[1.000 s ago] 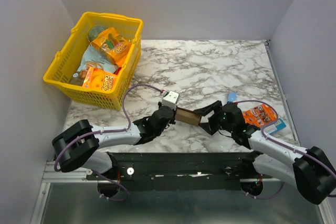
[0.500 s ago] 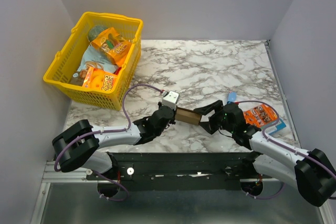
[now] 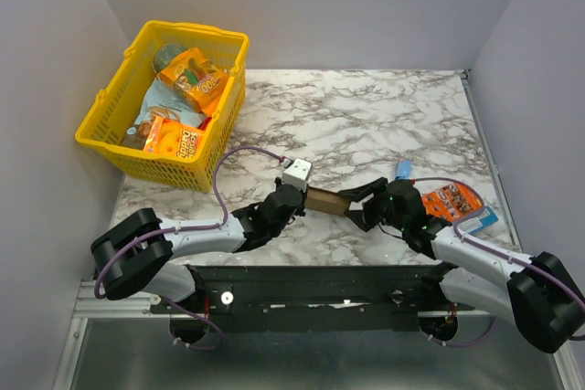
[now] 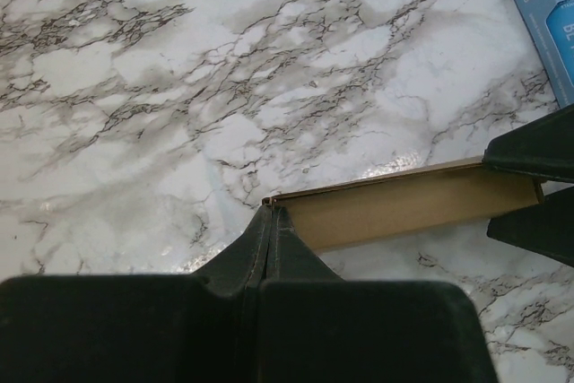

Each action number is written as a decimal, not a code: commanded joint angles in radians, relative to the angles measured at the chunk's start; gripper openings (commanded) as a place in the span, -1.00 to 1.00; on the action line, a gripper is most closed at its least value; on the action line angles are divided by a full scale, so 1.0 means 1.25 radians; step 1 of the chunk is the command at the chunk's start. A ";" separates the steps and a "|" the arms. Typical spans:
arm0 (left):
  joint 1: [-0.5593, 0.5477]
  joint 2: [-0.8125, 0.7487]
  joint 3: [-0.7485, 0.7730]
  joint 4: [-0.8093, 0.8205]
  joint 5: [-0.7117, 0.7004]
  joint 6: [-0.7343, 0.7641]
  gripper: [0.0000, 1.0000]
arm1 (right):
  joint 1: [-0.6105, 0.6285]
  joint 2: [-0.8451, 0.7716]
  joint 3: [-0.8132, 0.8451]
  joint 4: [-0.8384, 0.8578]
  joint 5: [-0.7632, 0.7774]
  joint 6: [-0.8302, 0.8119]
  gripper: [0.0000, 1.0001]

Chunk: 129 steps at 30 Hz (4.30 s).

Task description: Fold the paper box

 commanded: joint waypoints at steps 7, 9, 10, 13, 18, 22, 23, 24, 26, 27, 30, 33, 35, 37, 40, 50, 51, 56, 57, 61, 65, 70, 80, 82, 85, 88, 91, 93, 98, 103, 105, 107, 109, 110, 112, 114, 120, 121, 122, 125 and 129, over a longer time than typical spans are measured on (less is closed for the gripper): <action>-0.025 0.031 -0.032 -0.135 0.038 0.007 -1.00 | 0.000 0.016 -0.017 0.014 0.024 0.006 0.01; -0.027 0.030 -0.034 -0.134 0.038 0.008 -1.00 | 0.000 0.020 -0.018 0.018 0.026 0.007 0.00; -0.028 0.030 -0.034 -0.134 0.038 0.010 -1.00 | 0.000 0.023 -0.022 0.024 0.027 0.007 -0.02; -0.031 0.033 -0.031 -0.134 0.038 0.011 -1.00 | 0.000 0.032 -0.027 0.046 0.026 0.012 -0.05; -0.032 0.036 -0.029 -0.137 0.039 0.011 -1.00 | 0.000 0.051 -0.032 0.063 0.021 0.013 -0.20; -0.033 0.036 -0.030 -0.136 0.041 0.012 -1.00 | 0.000 0.057 -0.035 0.067 0.027 0.016 -0.29; -0.033 0.036 -0.030 -0.135 0.041 0.013 -1.00 | 0.000 0.058 -0.037 0.071 0.026 0.016 -0.30; -0.033 0.036 -0.030 -0.134 0.044 0.015 -1.00 | 0.000 0.059 -0.037 0.073 0.025 0.013 -0.30; -0.033 0.039 -0.030 -0.130 0.049 0.017 -1.00 | -0.001 0.056 -0.029 0.089 0.014 -0.001 -0.24; -0.033 0.040 -0.027 -0.132 0.049 0.016 -1.00 | 0.000 0.050 -0.021 0.087 0.013 -0.040 -0.11; -0.033 0.046 -0.016 -0.152 0.031 0.013 -1.00 | 0.000 -0.005 0.050 -0.018 0.036 -0.165 0.16; -0.033 0.047 -0.015 -0.163 0.018 0.013 -1.00 | 0.001 -0.107 0.108 -0.167 0.120 -0.277 0.25; -0.033 0.046 -0.016 -0.162 0.019 0.013 -1.00 | 0.000 -0.158 0.130 -0.253 0.180 -0.342 0.28; -0.033 0.047 -0.013 -0.164 0.019 0.012 -1.00 | 0.000 -0.224 0.142 -0.325 0.210 -0.418 0.29; -0.033 0.050 -0.009 -0.167 0.019 0.011 -1.00 | 0.000 -0.260 0.178 -0.417 0.257 -0.502 0.27; -0.033 0.050 -0.012 -0.165 0.022 0.006 -1.00 | 0.001 -0.072 0.318 -0.485 0.182 -0.779 -0.20; -0.033 0.049 -0.009 -0.167 0.020 0.004 -1.00 | 0.001 -0.063 0.322 -0.479 0.167 -0.802 -0.22; -0.032 0.054 -0.007 -0.168 0.022 0.005 -1.00 | 0.006 -0.034 0.319 -0.427 0.100 -0.833 -0.32; -0.033 0.056 -0.005 -0.169 0.022 0.005 -1.00 | 0.007 -0.028 0.317 -0.421 0.094 -0.836 -0.33; -0.033 0.063 0.001 -0.170 0.025 0.008 -1.00 | 0.022 -0.012 0.312 -0.404 0.081 -0.844 -0.33; -0.033 0.068 0.003 -0.170 0.028 0.011 -1.00 | 0.026 0.002 0.313 -0.392 0.089 -0.847 -0.32; -0.032 0.070 0.004 -0.173 0.027 0.010 -1.00 | 0.027 0.025 0.331 -0.413 0.116 -0.837 -0.37; -0.033 0.070 0.004 -0.172 0.028 0.008 -1.00 | 0.027 0.039 0.330 -0.404 0.117 -0.833 -0.56; -0.033 0.070 0.003 -0.172 0.027 0.008 -1.00 | 0.027 0.050 0.331 -0.399 0.112 -0.833 -0.58; -0.033 0.068 0.002 -0.172 0.027 0.008 -1.00 | 0.027 0.058 0.334 -0.399 0.100 -0.832 -0.58; -0.032 0.066 0.001 -0.172 0.027 0.007 -1.00 | 0.027 0.056 0.333 -0.399 0.101 -0.824 -0.67; -0.033 0.066 0.000 -0.172 0.027 0.008 -1.00 | 0.027 0.046 0.334 -0.399 0.106 -0.816 -0.78; -0.033 0.067 0.001 -0.172 0.028 0.007 -1.00 | 0.027 0.048 0.340 -0.409 0.110 -0.814 -0.76; -0.033 0.063 0.000 -0.172 0.028 0.008 -1.00 | 0.027 0.051 0.346 -0.423 0.121 -0.811 -0.76; -0.033 0.065 0.000 -0.172 0.028 0.007 -1.00 | 0.027 0.051 0.344 -0.420 0.122 -0.805 -0.99; -0.032 0.066 0.001 -0.172 0.029 0.007 -1.00 | 0.026 0.052 0.343 -0.418 0.113 -0.800 -0.99; -0.033 0.067 0.002 -0.172 0.029 0.008 -1.00 | 0.028 0.055 0.335 -0.413 0.112 -0.793 -0.99; -0.033 0.068 0.002 -0.172 0.030 0.010 -1.00 | 0.033 0.057 0.327 -0.413 0.119 -0.789 -0.99; -0.033 0.067 0.002 -0.173 0.030 0.010 -1.00 | 0.036 0.059 0.324 -0.416 0.123 -0.787 -0.99; -0.033 0.068 0.002 -0.173 0.030 0.010 -1.00 | 0.042 0.062 0.319 -0.424 0.129 -0.779 -0.99; -0.033 0.068 0.002 -0.173 0.030 0.010 -1.00 | 0.050 0.063 0.312 -0.431 0.144 -0.772 -0.99; -0.033 0.072 0.003 -0.173 0.030 0.008 -1.00 | 0.081 0.061 0.306 -0.492 0.202 -0.747 -0.99; -0.033 0.071 0.003 -0.174 0.030 0.007 -1.00 | 0.084 0.059 0.303 -0.503 0.208 -0.744 -0.99; -0.033 0.070 0.003 -0.175 0.029 0.007 -1.00 | 0.084 0.057 0.300 -0.508 0.211 -0.741 -0.99; -0.033 0.067 0.002 -0.175 0.029 0.006 -1.00 | 0.086 0.056 0.285 -0.516 0.220 -0.733 -0.99; -0.033 0.063 -0.002 -0.175 0.028 0.005 -1.00 | 0.087 0.064 0.268 -0.526 0.236 -0.723 -0.99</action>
